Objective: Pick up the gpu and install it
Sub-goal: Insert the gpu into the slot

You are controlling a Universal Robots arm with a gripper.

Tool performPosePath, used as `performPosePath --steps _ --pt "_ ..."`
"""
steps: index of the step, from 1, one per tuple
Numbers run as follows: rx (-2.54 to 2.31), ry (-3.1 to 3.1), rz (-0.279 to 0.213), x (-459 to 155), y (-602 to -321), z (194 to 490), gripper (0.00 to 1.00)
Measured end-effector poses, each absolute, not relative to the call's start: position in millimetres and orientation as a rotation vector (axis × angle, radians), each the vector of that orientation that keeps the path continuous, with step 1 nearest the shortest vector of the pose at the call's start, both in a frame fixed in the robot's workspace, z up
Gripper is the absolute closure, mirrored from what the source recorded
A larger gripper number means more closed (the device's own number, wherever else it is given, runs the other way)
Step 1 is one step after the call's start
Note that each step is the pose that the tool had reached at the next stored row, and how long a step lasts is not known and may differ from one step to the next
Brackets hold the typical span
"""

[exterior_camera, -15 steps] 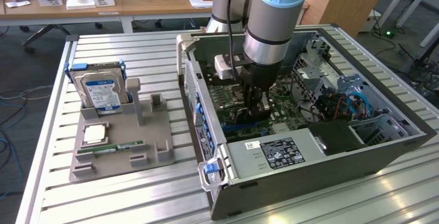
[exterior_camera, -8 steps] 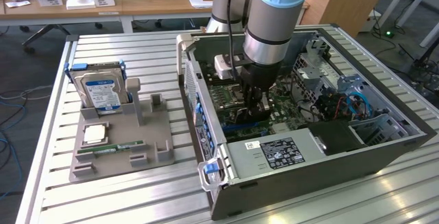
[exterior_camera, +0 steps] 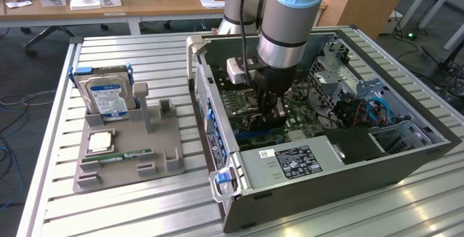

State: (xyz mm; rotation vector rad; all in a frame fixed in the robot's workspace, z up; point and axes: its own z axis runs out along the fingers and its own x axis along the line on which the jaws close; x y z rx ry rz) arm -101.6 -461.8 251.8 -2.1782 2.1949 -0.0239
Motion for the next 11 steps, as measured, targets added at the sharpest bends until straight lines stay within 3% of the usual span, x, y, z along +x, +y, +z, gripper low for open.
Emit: performPosePath --steps 11 --pt "-2.178 2.195 -0.024 -101.6 -461.7 254.5 0.74"
